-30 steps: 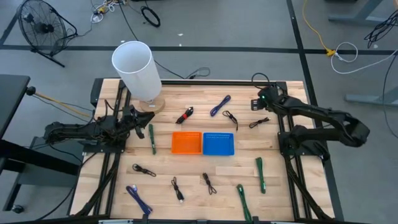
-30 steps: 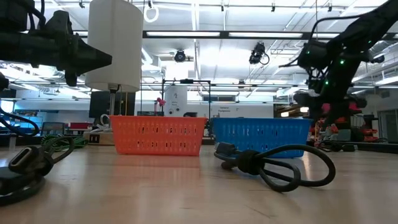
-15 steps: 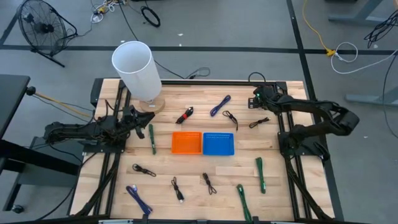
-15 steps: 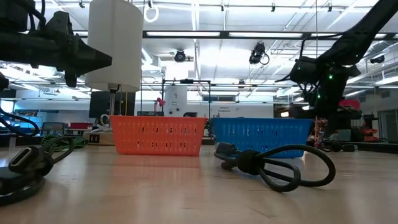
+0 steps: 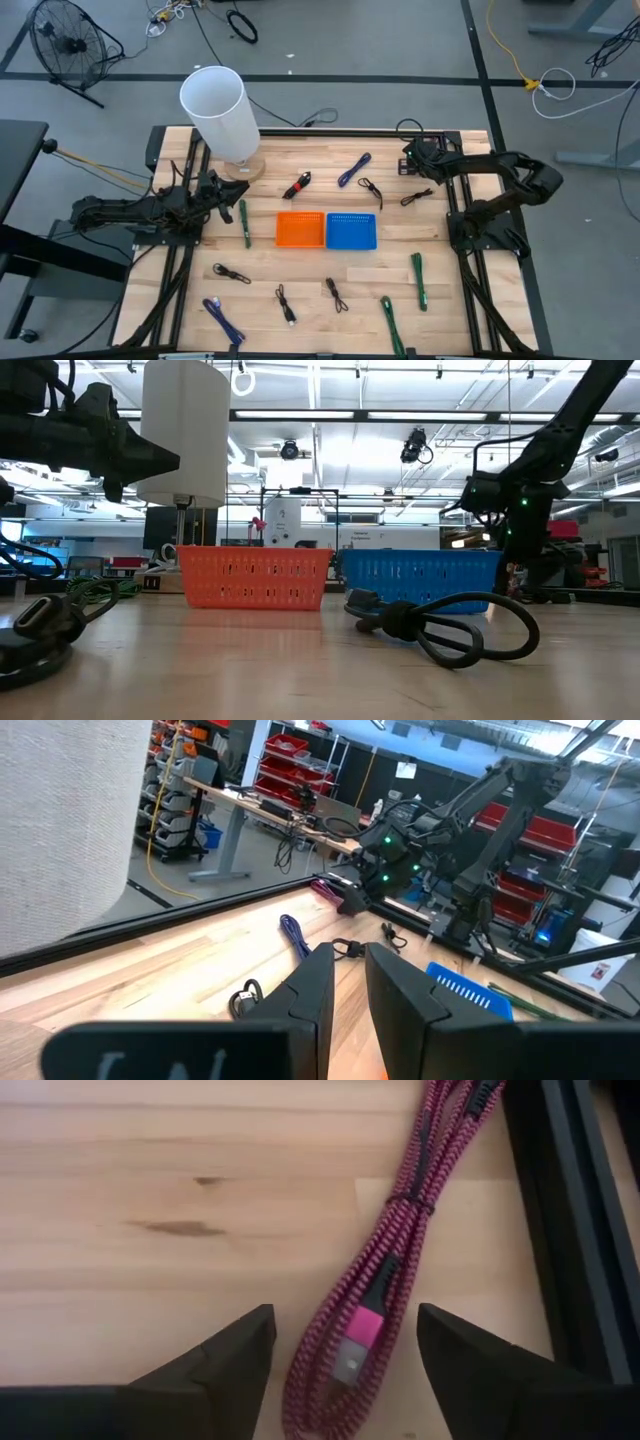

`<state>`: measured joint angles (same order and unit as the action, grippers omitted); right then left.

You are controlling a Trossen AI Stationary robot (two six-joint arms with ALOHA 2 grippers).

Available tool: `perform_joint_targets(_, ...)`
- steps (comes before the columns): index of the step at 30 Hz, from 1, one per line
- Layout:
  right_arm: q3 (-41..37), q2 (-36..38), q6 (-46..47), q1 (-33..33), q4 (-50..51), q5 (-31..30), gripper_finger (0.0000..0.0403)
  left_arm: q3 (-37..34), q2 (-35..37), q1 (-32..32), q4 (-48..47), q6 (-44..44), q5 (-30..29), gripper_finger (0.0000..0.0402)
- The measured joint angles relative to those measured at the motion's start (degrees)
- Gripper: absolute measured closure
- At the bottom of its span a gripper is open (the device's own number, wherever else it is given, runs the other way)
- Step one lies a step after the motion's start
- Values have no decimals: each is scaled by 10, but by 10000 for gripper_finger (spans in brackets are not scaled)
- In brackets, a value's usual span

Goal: Pick & Place USB Port
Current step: Put the pink charger cable into the orange bin

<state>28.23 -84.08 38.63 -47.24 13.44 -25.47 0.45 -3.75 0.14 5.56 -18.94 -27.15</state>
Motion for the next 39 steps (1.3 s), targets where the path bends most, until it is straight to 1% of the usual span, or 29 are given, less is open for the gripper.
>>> perform_joint_targets(2, 0, -6, 0, 0, -1, 1, 189, 0, 0, 0, 0, 0, 0, 335)
perform_joint_targets(3, 0, -7, 0, 0, -1, 4, 208, 0, 0, 0, 0, 0, 0, 335)
perform_joint_targets(5, 0, -7, -2, 0, -3, 11, 260, 0, 0, 0, -2, 0, 0, 335)
perform_joint_targets(8, 0, -7, -21, 0, -2, 9, 359, 0, 0, 0, -2, 0, 0, 335)
perform_joint_targets(9, 0, -7, -31, -1, -1, 7, 375, 0, 0, 0, -2, 0, 0, 335)
perform_joint_targets(14, 0, -7, -34, -6, 1, 17, 378, 0, 0, 0, -2, 1, 0, 335)
perform_joint_targets(17, 0, 6, -45, -4, 4, 28, 381, 0, 0, 0, 1, 7, -2, 335)
perform_joint_targets(19, -1, 25, -47, -1, 14, 46, 382, 0, 0, 0, 1, 6, -2, 335)
perform_joint_targets(23, -4, 78, -61, 8, 40, 105, 387, 0, 0, 0, 2, 1, -2, 335)
perform_joint_targets(27, -3, 137, -90, 28, 37, 130, 387, 0, 0, 0, 2, 0, -2, 335)
perform_joint_targets(32, -3, 219, -103, 68, -28, 172, 388, 0, 0, 0, 4, 0, 4, 335)
perform_joint_targets(36, -3, 274, -106, 109, -84, 224, 388, 0, 0, 0, 14, 0, 4, 335)
perform_joint_targets(39, -3, 301, -113, 149, -121, 261, 388, 0, 0, 0, 27, 0, 31, 335)
